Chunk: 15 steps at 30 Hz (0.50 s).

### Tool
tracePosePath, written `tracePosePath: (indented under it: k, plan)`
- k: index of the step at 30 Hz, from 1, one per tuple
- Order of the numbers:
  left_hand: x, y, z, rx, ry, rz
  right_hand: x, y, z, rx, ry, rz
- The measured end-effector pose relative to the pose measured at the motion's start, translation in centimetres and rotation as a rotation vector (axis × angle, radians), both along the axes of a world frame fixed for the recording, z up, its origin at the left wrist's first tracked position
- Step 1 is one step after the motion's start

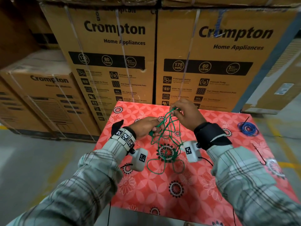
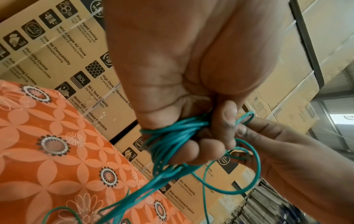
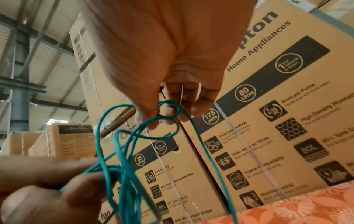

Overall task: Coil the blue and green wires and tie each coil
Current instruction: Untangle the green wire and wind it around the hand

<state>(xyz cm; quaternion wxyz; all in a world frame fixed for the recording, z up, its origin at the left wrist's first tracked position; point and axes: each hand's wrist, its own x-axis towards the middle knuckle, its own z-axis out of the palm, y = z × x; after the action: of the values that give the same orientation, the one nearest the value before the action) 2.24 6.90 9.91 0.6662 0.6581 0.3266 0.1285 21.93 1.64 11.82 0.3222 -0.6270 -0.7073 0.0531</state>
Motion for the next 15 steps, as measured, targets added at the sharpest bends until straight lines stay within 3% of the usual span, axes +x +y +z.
tracePosePath:
  k: [4,8,12,15]
  plan:
    - [0.1,0.0,-0.2,-0.091,-0.008,-0.044,0.1,0.3,-1.8,-0.085,0.021,-0.032]
    - [1.2,-0.1,-0.2,-0.165,-0.032,0.077,0.5,0.0,-3.1,-0.132,0.105,-0.109]
    - [2.4,0.6,-0.1,-0.248,-0.104,0.246,1.0,-0.8,-3.1,0.061,0.202,-0.210]
    - [3.9,0.7,0.3,-0.257,-0.117,0.267,0.8,-1.7,-2.8,0.140,0.319,-0.179]
